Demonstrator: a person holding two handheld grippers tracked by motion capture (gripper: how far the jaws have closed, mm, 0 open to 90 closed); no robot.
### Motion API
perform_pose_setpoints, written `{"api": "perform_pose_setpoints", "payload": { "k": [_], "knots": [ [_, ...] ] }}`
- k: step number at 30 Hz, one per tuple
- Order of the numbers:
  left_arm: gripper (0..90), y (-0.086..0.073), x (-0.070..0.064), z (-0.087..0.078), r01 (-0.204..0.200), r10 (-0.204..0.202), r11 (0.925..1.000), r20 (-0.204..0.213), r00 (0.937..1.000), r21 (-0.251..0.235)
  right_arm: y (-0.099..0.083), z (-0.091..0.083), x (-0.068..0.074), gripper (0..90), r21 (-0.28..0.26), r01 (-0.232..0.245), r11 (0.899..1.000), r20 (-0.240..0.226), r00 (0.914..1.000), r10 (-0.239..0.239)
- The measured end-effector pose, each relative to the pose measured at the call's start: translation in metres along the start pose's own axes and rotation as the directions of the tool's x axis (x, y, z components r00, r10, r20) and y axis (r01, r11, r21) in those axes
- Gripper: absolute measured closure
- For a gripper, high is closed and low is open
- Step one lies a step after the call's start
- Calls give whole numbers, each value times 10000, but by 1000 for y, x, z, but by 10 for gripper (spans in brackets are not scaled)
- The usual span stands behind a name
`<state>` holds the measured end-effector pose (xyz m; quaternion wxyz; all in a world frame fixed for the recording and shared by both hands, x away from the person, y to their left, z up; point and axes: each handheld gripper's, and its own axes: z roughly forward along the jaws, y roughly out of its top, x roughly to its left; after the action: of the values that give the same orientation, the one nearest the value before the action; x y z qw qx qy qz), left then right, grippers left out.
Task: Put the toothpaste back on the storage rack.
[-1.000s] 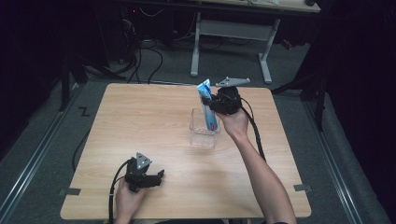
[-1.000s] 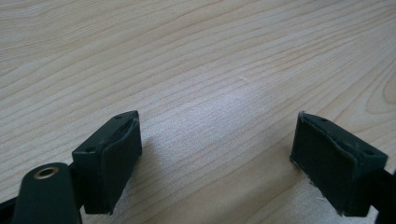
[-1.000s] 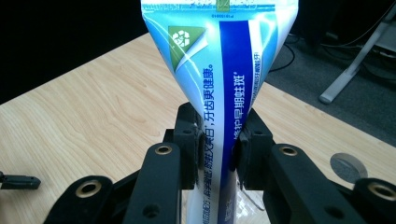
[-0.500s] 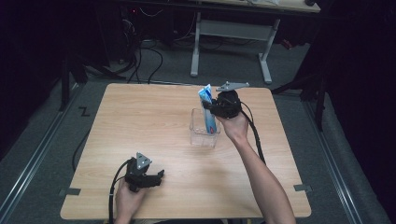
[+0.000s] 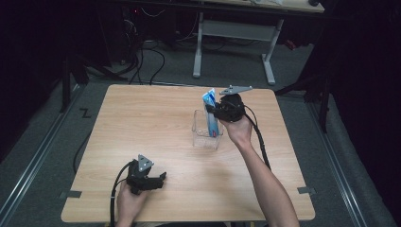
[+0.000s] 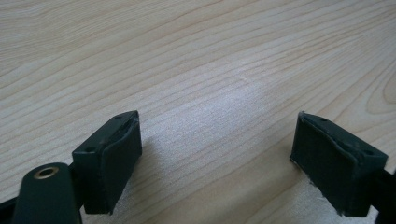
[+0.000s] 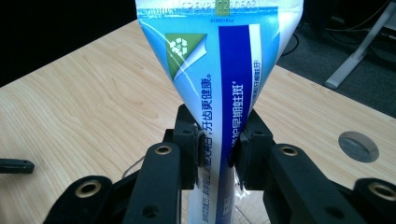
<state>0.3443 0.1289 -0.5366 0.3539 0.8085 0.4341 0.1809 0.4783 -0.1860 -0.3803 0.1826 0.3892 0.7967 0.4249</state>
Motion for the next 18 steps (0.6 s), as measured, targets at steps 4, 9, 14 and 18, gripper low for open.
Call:
{"api": "perform_pose_setpoints", "payload": {
  "k": [4, 9, 14, 18],
  "knots": [
    [163, 0, 0, 0, 7, -7, 10000, 0, 10000, -8, -1, 1, 0, 731, 122, 47, 9999, 69, 10000, -48],
    [163, 0, 0, 0, 11, -11, 10000, 3, 10000, -5, -5, 3, 0, 731, 210, 23, 9998, 58, 10000, -24],
    [163, 0, 0, 0, 17, -17, 10000, 2, 10000, -7, -8, 5, -2, 731, 322, 15, 9995, 82, 10000, -17],
    [163, 0, 0, 0, 14, -14, 10000, 3, 10000, -6, -10, 6, -2, 731, 405, -14, 9992, 108, 9999, 10]
  ]
}}
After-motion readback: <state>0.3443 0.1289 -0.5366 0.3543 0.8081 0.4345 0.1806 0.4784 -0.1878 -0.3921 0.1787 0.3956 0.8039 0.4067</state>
